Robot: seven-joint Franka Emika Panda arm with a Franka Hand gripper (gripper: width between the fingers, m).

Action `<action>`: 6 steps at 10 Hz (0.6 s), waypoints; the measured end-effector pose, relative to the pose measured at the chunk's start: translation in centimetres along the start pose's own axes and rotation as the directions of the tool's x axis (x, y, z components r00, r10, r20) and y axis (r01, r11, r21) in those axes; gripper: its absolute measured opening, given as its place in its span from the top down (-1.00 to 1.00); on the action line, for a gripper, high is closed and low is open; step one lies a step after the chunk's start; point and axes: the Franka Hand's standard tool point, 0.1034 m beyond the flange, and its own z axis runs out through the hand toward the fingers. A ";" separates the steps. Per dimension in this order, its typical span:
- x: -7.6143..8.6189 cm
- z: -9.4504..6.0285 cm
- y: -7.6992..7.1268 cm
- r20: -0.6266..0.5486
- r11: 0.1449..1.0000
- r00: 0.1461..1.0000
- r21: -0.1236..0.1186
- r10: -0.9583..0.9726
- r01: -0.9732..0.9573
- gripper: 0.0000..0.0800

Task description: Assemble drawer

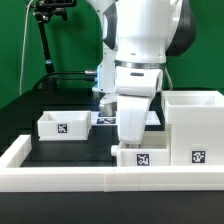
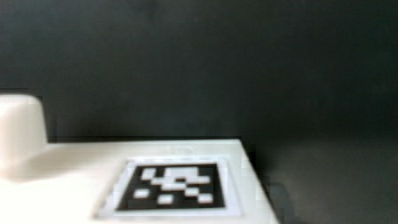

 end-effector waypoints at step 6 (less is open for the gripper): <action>0.2 0.1 0.2 -0.013 1.000 1.000 -0.029 -0.008 0.008 0.89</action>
Offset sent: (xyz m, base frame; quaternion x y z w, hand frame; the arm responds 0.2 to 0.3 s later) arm 0.0000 0.0000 0.0000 0.0000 0.0000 0.0000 1.0000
